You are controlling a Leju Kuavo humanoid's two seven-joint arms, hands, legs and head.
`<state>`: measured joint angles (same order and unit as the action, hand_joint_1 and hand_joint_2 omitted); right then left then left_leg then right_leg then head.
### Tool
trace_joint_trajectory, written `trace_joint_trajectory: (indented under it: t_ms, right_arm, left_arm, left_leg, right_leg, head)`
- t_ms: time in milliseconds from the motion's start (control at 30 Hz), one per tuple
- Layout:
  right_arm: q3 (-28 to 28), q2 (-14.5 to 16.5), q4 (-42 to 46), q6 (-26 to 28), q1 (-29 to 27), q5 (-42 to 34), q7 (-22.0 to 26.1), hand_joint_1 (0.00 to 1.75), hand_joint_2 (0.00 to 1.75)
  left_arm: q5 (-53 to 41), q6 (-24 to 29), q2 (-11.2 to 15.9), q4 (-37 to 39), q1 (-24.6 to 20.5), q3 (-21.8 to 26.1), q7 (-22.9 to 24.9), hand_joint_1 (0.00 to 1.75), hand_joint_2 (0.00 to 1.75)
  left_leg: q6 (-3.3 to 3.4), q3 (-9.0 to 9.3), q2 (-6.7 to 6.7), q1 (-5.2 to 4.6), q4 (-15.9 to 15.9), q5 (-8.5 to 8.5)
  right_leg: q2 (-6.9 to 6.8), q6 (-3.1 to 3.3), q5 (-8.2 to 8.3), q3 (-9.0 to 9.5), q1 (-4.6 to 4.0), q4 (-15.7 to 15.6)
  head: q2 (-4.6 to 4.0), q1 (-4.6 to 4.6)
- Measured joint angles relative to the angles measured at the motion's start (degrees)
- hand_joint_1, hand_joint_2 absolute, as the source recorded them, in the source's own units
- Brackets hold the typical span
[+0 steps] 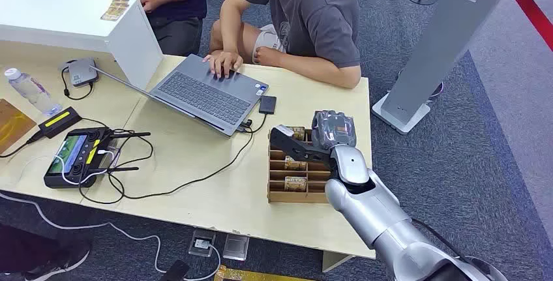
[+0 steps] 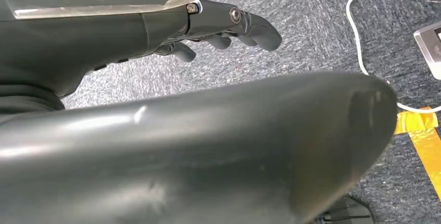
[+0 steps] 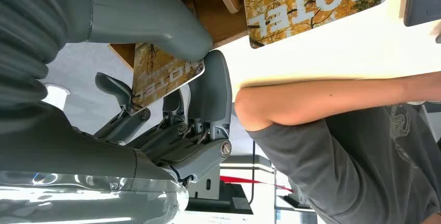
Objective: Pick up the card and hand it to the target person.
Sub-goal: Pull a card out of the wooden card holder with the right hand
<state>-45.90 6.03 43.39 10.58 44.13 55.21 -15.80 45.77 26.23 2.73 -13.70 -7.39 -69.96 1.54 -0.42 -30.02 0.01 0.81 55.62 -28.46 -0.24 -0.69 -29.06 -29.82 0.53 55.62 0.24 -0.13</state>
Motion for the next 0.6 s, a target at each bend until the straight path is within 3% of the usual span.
trace_joint_trajectory:
  t_ms: [600]
  right_arm:
    - [0.1, -0.2, 2.6, -0.1, -0.9, -0.7, -0.6, 1.42, 1.75]
  left_arm:
    - [-0.4, -0.2, 0.0, 0.0, 0.0, 0.0, 0.2, 0.00, 0.00]
  left_leg:
    - [0.00, 0.01, 0.02, 0.00, 0.0, 0.00]
  right_leg:
    - [0.01, 0.00, 0.00, -0.02, 0.00, 0.0]
  head:
    - [0.00, -0.04]
